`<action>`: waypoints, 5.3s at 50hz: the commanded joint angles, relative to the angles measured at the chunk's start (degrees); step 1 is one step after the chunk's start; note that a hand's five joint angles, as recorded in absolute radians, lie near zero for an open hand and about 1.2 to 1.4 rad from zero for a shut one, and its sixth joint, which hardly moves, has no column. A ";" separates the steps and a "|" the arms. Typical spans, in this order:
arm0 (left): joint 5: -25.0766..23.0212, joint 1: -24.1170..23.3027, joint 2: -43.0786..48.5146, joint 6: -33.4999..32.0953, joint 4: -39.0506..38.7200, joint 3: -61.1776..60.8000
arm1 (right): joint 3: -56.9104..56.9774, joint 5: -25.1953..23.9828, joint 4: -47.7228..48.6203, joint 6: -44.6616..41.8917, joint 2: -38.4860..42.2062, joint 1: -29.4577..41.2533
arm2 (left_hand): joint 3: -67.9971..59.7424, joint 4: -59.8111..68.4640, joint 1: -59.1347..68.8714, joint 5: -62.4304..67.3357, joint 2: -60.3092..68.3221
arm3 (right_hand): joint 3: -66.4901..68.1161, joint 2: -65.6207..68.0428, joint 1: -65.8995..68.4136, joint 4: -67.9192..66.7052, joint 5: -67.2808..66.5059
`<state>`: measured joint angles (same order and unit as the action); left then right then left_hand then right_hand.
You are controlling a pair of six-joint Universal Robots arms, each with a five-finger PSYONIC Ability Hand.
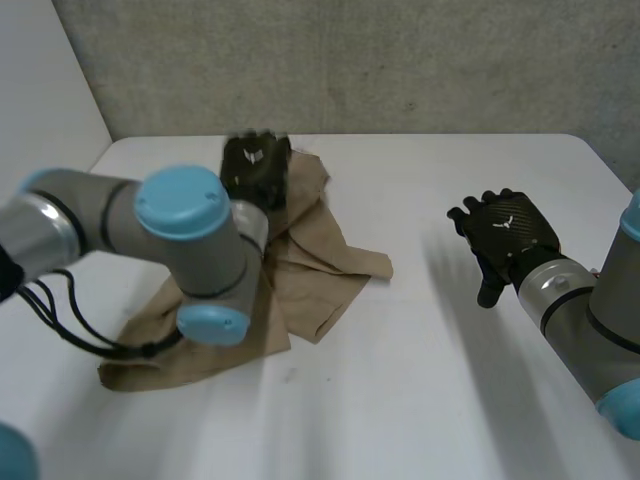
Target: Fold the shorts.
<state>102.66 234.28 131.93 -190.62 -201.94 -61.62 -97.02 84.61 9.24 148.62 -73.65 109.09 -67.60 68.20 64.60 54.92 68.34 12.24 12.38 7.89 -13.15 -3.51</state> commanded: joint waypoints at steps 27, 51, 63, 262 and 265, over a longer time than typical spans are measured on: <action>0.25 -8.93 -18.29 11.68 -7.77 10.22 | 2.98 7.50 0.26 9.32 -2.73 -4.85 | -12.40 11.80 15.40 15.08 11.66 | -2.24 -2.38 2.11 3.15 3.51; -9.32 2.23 -8.17 9.74 -4.35 -7.37 | 5.52 4.16 -2.02 6.25 -6.33 -6.88 | 53.01 -53.61 -50.01 -50.33 -53.75 | -2.24 -2.38 2.11 3.15 3.51; -2.23 3.11 -22.40 10.53 5.84 -19.04 | 8.25 -18.66 -5.28 -3.68 -7.92 -4.77 | 52.17 -52.77 -49.17 -49.50 -52.91 | -2.24 -2.38 2.11 3.15 3.51; -3.08 -0.05 -11.08 0.96 21.14 -15.37 | 3.95 -23.98 -15.92 1.94 4.21 -10.92 | -12.40 11.80 15.40 15.08 11.66 | 21.77 21.63 26.12 -20.86 -20.50; -3.08 -0.23 -9.85 1.04 22.02 -15.98 | 4.21 -21.43 -16.18 1.50 3.86 -11.01 | -12.40 11.80 15.40 15.08 11.66 | 18.37 18.23 22.72 -17.46 -17.10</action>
<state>99.70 233.75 118.98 -190.00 -181.15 -76.56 -93.09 58.01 -6.23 150.92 -69.74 97.47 -67.45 69.03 63.91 56.02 68.32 38.02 37.53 31.42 -38.14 -28.49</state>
